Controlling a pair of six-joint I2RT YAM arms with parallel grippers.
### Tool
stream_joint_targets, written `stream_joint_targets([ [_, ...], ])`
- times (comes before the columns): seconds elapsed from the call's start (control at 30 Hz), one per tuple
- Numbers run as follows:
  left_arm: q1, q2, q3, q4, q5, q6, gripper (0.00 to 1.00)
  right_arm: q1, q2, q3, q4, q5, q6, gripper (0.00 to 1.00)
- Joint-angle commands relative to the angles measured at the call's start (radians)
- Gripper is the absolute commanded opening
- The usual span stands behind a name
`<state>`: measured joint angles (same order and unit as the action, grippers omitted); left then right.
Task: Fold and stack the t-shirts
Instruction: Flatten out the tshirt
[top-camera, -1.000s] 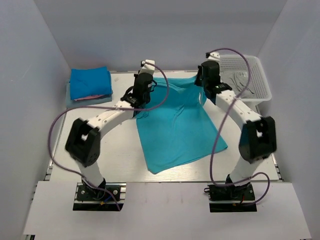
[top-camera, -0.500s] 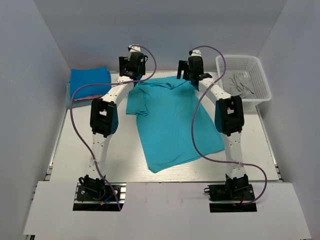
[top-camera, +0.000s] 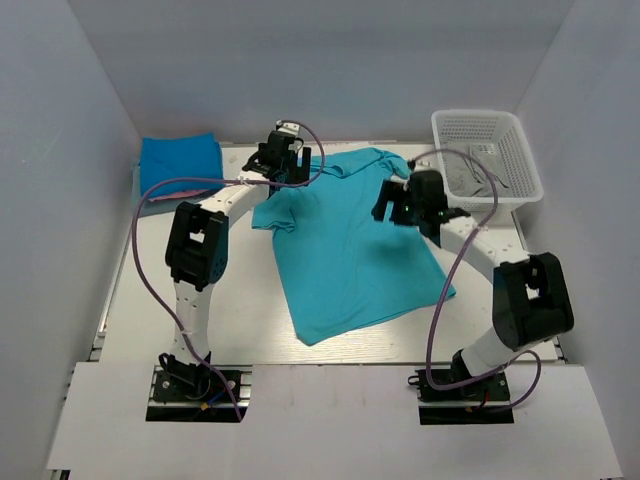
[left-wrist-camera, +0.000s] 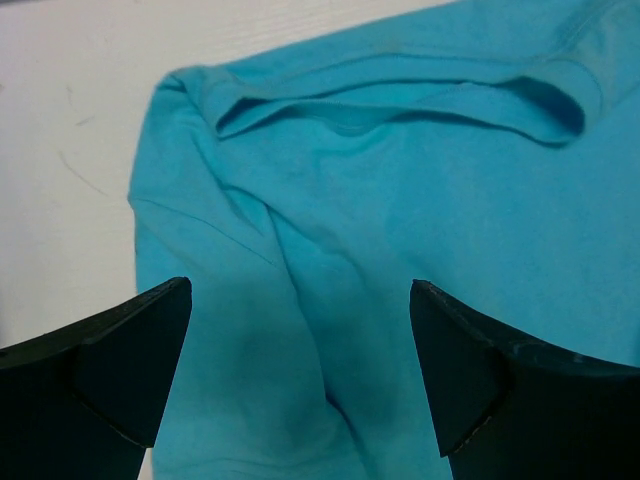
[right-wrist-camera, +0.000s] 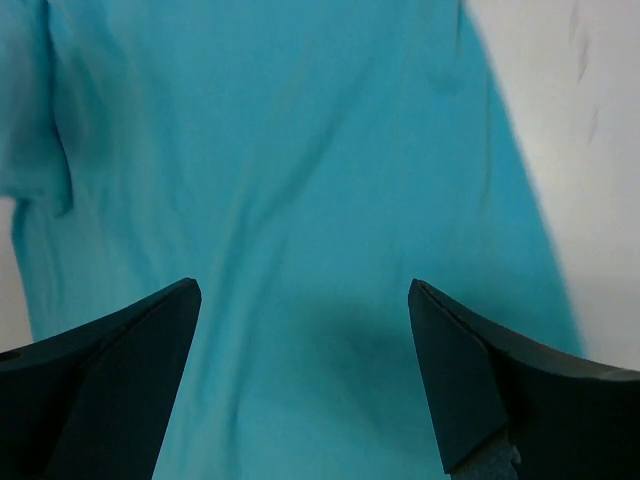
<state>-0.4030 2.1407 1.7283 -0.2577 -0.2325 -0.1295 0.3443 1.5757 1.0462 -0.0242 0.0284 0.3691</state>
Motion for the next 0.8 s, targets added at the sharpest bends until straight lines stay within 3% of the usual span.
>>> stream_joint_targets([
  [0.0,0.009,0.042,0.046,-0.049,0.039,-0.048,1.0,0.012,-0.063,-0.171,-0.058,-0.093,0.146,0.9],
  [0.23,0.047,-0.001,-0.176,0.005,0.009,-0.143,1.0,0.018,-0.23,-0.336,-0.143,-0.117,0.195,0.9],
  [0.4,0.047,-0.073,-0.35,-0.041,-0.013,-0.278,1.0,0.019,-0.237,-0.39,-0.217,-0.071,0.197,0.9],
  [0.6,0.058,-0.273,-0.551,-0.214,-0.045,-0.473,1.0,0.012,-0.09,-0.361,-0.189,0.042,0.191,0.9],
  [0.77,0.055,-0.516,-0.933,-0.375,-0.131,-0.752,1.0,0.007,0.097,-0.183,-0.209,0.123,0.197,0.9],
])
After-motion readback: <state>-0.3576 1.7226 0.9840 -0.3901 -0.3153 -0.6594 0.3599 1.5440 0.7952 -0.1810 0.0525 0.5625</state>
